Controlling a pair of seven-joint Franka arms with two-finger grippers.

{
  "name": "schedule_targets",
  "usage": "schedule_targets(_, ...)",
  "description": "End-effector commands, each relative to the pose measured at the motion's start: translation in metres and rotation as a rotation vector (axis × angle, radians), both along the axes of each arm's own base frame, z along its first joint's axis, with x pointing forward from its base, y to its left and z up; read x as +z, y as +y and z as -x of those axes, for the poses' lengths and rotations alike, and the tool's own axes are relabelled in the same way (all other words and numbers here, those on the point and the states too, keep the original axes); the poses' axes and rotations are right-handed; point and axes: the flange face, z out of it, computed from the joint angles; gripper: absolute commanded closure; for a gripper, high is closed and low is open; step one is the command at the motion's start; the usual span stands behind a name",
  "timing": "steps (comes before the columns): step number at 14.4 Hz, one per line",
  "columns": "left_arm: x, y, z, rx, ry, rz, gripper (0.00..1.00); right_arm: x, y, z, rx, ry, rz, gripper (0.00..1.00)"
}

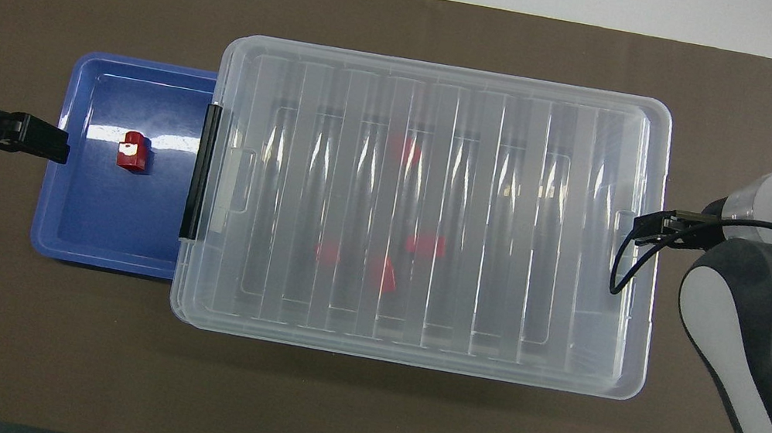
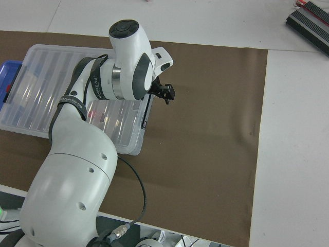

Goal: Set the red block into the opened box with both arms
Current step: 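Slide the lid open with the right gripper while the left gripper grasps the block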

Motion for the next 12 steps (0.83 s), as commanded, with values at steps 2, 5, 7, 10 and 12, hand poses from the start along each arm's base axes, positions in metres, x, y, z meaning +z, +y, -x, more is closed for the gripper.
schedule_targets(2,-0.047,0.002,0.012,0.025,-0.060,0.015,0.00,-0.003,-0.036,0.005,0.025,-0.013,-0.013,0.00)
schedule_targets(5,-0.086,0.004,0.011,0.027,-0.064,0.013,0.00,-0.001,-0.046,0.003,0.016,-0.027,-0.012,0.00)
schedule_targets(7,-0.111,0.003,0.000,0.029,-0.051,0.013,0.00,-0.002,-0.052,0.004,0.025,-0.025,-0.012,0.00)
schedule_targets(10,-0.147,0.002,-0.019,0.032,-0.067,0.015,0.00,-0.001,-0.070,0.003,0.044,-0.040,-0.011,0.00)
schedule_targets(12,-0.171,0.001,-0.029,0.031,-0.076,0.013,0.00,-0.001,-0.081,0.004,0.070,-0.045,-0.011,0.00)
